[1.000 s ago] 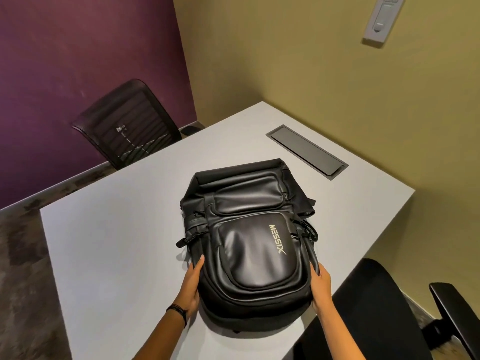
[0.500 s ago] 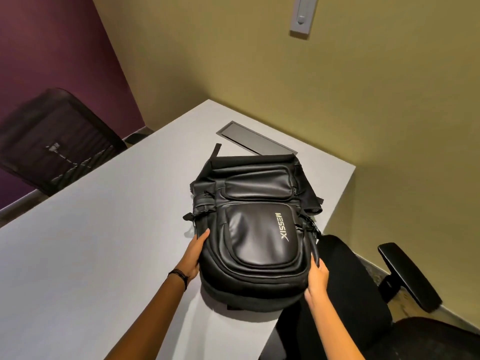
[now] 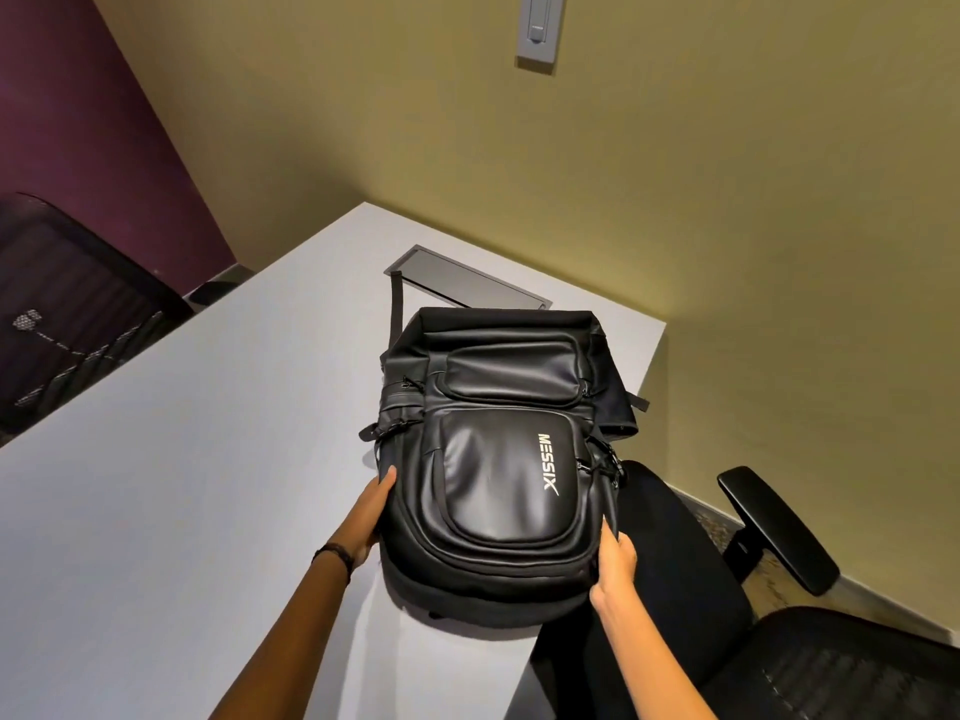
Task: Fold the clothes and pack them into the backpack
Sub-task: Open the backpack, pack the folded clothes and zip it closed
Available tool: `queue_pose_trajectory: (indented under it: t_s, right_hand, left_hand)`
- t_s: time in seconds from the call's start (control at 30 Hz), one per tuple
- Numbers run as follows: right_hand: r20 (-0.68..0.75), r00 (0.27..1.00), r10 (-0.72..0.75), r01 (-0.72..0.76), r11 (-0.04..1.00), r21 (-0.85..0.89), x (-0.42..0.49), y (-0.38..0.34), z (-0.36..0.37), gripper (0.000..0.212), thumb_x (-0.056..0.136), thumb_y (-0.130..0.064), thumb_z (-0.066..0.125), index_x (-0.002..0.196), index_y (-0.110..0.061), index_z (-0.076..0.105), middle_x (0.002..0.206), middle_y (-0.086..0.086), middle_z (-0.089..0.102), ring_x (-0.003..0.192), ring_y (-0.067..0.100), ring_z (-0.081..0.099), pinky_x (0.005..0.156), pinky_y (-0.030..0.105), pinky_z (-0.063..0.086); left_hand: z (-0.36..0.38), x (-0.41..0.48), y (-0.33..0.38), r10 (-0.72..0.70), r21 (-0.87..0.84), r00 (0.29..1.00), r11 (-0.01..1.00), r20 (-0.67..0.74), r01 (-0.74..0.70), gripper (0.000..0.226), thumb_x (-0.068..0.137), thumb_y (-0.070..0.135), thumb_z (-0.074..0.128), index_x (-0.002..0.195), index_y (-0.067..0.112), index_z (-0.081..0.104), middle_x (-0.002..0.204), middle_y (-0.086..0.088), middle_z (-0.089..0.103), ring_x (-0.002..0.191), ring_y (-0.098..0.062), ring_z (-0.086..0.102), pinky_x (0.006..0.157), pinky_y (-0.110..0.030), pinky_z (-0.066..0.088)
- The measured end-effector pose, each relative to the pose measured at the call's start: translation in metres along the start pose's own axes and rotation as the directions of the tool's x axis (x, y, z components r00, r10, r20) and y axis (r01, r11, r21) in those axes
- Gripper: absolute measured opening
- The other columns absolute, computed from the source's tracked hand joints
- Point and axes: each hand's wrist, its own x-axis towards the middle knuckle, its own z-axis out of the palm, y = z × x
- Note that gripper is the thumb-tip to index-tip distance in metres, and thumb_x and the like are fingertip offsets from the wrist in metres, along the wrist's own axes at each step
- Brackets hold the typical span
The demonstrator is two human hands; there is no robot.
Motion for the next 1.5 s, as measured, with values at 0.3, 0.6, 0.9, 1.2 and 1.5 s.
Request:
queue_pose_trajectory:
  t_s: [0.3,0.6,0.9,1.2,1.5]
  right_hand:
    - [0.205,0.962,0.181,-0.197,0.979,0.06,-0.002,-0.016,-0.006,0.03,0.093,-0.016,0.052,0.122,-0.007,0.056,0.099,0.011,0.066,0.086,0.024,0.063,0.07,0.035,0.051]
    - [0.297,0.949,0.107,-0.172,0.965,0.199,-0.012,-0.031,0.001,0.029,0.095,-0.011,0.051,0.123,-0.015,0.054,0.105,0.007,0.065,0.092,0.021,0.063,0.071,0.031,0.057]
    - [0.313,0.947,0.067,-0.205,0.878,0.433,-0.012,-0.077,0.034,0.036,0.098,-0.012,0.045,0.134,-0.014,0.047,0.09,0.002,0.066,0.085,0.019,0.061,0.054,0.027,0.057]
    - [0.43,0.903,-0.013,-0.253,0.792,0.555,-0.016,-0.171,0.065,0.023,0.099,-0.008,0.037,0.097,-0.008,0.059,0.065,0.005,0.072,0.06,0.017,0.07,0.052,0.027,0.057]
    - [0.445,0.895,-0.022,-0.336,0.621,0.708,-0.024,-0.268,0.099,0.04,0.099,0.0,0.027,0.139,0.001,0.034,0.14,0.021,0.044,0.128,0.031,0.046,0.11,0.039,0.033]
  left_hand:
    - [0.024,-0.044,-0.068,-0.037,-0.516,0.998,0.857,-0.056,0.002,0.049,0.096,0.052,0.034,0.123,0.023,0.06,0.127,0.0,0.063,0.122,-0.017,0.054,0.104,-0.034,0.044]
    - [0.04,-0.034,-0.014,-0.002,-0.742,1.0,0.67,-0.031,-0.021,0.045,0.093,0.046,0.044,0.099,0.014,0.075,0.101,-0.008,0.073,0.089,-0.024,0.071,0.068,-0.036,0.06]
    - [0.046,0.005,0.084,0.192,-0.632,0.981,0.764,0.032,-0.129,0.048,0.096,0.047,0.038,0.123,0.014,0.062,0.12,-0.006,0.066,0.108,-0.021,0.064,0.086,-0.034,0.056]
    - [0.077,0.033,0.197,0.28,-0.221,0.958,0.94,0.057,-0.262,0.066,0.092,0.064,0.024,0.132,0.02,0.052,0.131,-0.001,0.059,0.121,-0.016,0.053,0.108,-0.033,0.037]
    - [0.135,0.06,0.193,0.526,0.149,0.673,0.831,-0.52,-0.535,0.043,0.104,0.027,0.026,0.146,0.019,0.026,0.148,-0.007,0.036,0.14,-0.024,0.029,0.113,-0.033,0.023]
